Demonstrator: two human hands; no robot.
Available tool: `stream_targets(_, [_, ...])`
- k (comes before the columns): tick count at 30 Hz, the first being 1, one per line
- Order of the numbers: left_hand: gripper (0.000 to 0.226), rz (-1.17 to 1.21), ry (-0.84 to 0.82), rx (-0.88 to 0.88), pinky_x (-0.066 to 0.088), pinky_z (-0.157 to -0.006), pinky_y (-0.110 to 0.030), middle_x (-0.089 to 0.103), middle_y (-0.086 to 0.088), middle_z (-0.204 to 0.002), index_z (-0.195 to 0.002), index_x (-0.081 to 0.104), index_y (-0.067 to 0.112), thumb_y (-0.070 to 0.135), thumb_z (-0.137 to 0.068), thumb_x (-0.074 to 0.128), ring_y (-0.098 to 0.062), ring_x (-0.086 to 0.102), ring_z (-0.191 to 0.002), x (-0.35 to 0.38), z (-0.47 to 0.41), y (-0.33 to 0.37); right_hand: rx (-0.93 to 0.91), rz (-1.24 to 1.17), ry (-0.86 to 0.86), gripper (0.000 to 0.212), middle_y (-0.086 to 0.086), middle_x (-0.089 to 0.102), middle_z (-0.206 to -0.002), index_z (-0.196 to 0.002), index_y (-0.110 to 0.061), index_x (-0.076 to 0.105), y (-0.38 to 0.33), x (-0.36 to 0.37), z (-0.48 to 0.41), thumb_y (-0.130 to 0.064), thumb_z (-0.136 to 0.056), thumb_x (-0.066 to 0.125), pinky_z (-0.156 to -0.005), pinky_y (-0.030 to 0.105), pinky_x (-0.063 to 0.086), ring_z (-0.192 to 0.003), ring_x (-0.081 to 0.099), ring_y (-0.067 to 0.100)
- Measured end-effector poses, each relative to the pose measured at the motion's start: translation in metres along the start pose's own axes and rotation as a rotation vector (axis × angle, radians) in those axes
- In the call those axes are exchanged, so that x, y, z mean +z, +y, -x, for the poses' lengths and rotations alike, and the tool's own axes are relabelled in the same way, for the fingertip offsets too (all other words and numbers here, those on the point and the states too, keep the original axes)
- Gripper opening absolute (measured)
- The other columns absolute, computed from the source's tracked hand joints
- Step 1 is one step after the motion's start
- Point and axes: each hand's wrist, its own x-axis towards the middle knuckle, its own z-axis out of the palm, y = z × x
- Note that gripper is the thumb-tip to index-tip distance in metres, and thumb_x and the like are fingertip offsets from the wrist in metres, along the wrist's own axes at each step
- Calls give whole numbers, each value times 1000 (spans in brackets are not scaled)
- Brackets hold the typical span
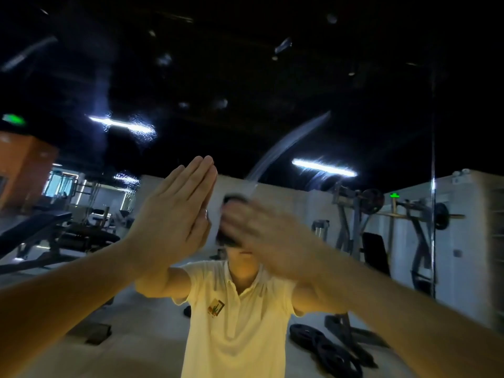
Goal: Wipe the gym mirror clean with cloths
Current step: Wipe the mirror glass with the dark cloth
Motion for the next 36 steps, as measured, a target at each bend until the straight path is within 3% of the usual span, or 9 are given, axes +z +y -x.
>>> stream_targets(7, [69, 12, 15, -7, 19, -128, -52, 13, -17, -172, -162, 18, 0, 32, -101, 25, -27, 9, -160, 2, 1, 1, 923, -72, 284, 53, 11, 33, -164, -155, -11, 38, 73, -24, -20, -18, -102, 44, -127, 43, 19, -153, 27, 26])
stream_targets(10, [69, 24, 16, 4, 21, -127, -53, 14, -17, -171, -162, 19, 0, 31, -102, 25, -28, 11, -160, 1, 1, 0, 448, -111, 172, 56, 12, 38, -155, -147, -13, 47, -15, -7, -13, -14, -92, 59, -118, 48, 34, -146, 34, 30])
stream_targets(14, [68, -5, 10, 28, 20, -127, -52, 13, -18, -172, -162, 18, 0, 31, -103, 25, -28, 11, -160, 1, 2, -4, -145, -45, -40, 58, 11, 33, -164, -154, -15, 40, -26, -1, 6, -23, -98, 49, -129, 46, -1, -156, 15, 27])
stream_targets(19, [70, -32, -23, 14, 18, -128, -52, 5, -16, -173, -164, 11, 2, 33, -102, 23, -26, 3, -161, 2, 2, -5, 680, 47, 150, 54, 14, 38, -159, -151, -9, 42, 99, -25, -2, -15, -98, 50, -123, 52, 28, -147, 35, 30])
stream_targets(22, [70, -25, -7, 14, 19, -128, -52, 7, -17, -173, -163, 13, 1, 33, -102, 23, -27, 5, -161, 3, 2, -3, 1090, 0, 238, 55, 15, 27, -167, -158, -7, 30, 121, -35, -6, -24, -106, 32, -126, 50, 22, -155, 23, 29])
stream_targets(25, [69, -10, 8, 7, 20, -127, -53, 10, -17, -172, -163, 15, 0, 32, -102, 24, -28, 8, -161, 5, 2, -3, 906, 3, 253, 60, 18, 29, -164, -157, -7, 32, 52, -21, -21, -24, -100, 40, -122, 53, 29, -152, 27, 32])
stream_targets(31, [68, -17, -6, 22, 21, -127, -54, 10, -16, -172, -163, 16, 0, 32, -104, 24, -28, 9, -160, 1, 2, -5, -137, -65, -39, 63, 13, 31, -166, -156, -13, 38, -33, -6, 10, -24, -95, 54, -129, 48, 8, -157, 16, 28])
stream_targets(33, [68, -23, -20, 21, 22, -127, -53, 10, -16, -172, -163, 15, 1, 33, -103, 25, -27, 9, -160, 1, 2, -6, 17, -11, 33, 62, 9, 43, -158, -150, -17, 46, 6, -14, 10, -20, -91, 63, -125, 49, 25, -147, 33, 28])
stream_targets(36, [69, -29, -32, 14, 20, -127, -53, 8, -15, -173, -164, 13, 3, 34, -104, 24, -26, 5, -161, 0, 2, -6, 701, -47, 151, 59, 8, 39, -156, -151, -18, 37, 91, -31, 10, -18, -95, 54, -114, 52, 42, -139, 43, 27])
